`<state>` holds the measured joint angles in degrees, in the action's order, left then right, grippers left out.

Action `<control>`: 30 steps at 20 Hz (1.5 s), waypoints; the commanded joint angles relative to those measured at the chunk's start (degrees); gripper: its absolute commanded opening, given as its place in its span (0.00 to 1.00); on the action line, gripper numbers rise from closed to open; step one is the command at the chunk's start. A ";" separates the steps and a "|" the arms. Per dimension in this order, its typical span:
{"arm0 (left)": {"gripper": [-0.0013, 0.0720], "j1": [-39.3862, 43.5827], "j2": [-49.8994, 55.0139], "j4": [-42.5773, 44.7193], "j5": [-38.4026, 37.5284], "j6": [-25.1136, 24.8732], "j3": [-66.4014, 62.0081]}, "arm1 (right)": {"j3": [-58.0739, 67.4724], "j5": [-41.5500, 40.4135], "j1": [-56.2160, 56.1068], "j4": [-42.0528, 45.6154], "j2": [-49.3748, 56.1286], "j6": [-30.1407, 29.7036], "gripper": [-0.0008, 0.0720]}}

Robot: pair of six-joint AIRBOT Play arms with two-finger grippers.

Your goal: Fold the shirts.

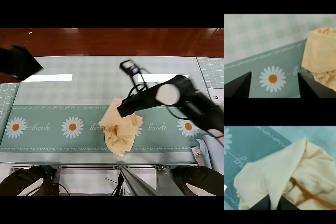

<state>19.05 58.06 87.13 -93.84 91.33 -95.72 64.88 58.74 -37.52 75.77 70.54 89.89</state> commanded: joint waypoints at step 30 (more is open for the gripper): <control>0.44 23.47 19.87 -55.28 55.69 -11.45 61.35 | -16.22 18.08 40.85 -20.44 -10.60 -13.60 0.76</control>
<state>41.71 74.06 33.89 -41.17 81.38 -33.17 48.97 73.12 3.27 60.51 59.96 77.78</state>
